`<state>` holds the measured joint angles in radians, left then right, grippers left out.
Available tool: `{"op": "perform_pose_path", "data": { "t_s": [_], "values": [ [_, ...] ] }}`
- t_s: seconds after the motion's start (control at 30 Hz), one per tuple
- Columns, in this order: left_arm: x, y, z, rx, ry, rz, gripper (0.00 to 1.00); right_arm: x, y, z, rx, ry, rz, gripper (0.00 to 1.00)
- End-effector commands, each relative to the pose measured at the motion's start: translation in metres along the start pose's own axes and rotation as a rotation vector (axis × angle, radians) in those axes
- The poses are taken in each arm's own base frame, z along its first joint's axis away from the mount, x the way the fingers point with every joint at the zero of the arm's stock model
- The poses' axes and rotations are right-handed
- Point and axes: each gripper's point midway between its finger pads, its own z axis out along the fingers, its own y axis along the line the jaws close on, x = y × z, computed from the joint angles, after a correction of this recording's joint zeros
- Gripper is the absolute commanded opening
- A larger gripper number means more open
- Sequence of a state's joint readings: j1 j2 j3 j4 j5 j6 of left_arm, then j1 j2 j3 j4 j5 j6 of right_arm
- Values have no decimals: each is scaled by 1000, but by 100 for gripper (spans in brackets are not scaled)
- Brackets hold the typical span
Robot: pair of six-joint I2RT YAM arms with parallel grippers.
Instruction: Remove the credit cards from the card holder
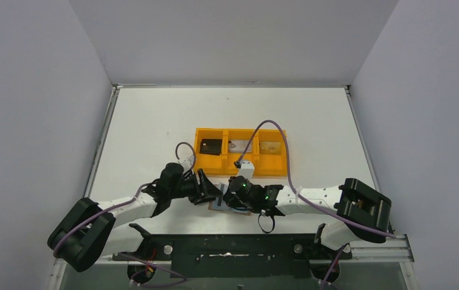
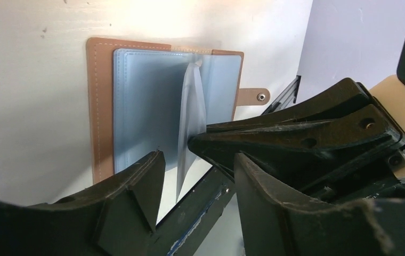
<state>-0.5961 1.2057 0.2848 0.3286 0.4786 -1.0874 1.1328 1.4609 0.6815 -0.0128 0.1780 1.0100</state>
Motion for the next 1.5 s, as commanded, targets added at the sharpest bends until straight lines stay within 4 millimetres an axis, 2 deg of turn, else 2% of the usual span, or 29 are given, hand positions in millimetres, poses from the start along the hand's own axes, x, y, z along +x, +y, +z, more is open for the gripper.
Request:
{"op": "perform_pose_path", "data": {
  "t_s": [0.0,0.23,0.33,0.43,0.53,0.7,0.83,0.9,1.0,1.13,1.2,1.33,1.47],
  "values": [
    [0,-29,4,125,29,32,48,-20,18,-4,-68,-68,37,0],
    [5,-37,10,176,72,30,27,-18,14,-5,-52,-59,47,4],
    [3,-34,12,158,63,31,26,-19,11,-10,-30,-52,51,15],
    [3,-31,15,139,71,39,27,-17,0,-18,20,-42,65,32],
    [4,-34,18,147,79,52,29,-16,-15,-28,89,-40,81,40],
    [3,-35,21,121,80,71,30,-22,-38,-49,195,-87,112,44],
    [5,-54,24,134,86,135,34,-34,-58,-66,273,-159,144,44],
    [6,-63,30,129,93,175,36,-40,-63,-73,280,-194,175,43],
    [12,-66,44,118,126,191,37,-44,-72,-81,280,-239,226,44],
    [28,-71,62,161,201,176,37,-49,-77,-90,248,-285,274,45],
    [29,-71,65,153,201,179,37,-51,-77,-94,227,-293,280,47],
    [19,-64,60,98,150,188,39,-53,-74,-97,188,-298,293,48],
    [4,-65,47,40,56,231,42,-55,-62,-94,127,-293,280,46]
  ]
}}
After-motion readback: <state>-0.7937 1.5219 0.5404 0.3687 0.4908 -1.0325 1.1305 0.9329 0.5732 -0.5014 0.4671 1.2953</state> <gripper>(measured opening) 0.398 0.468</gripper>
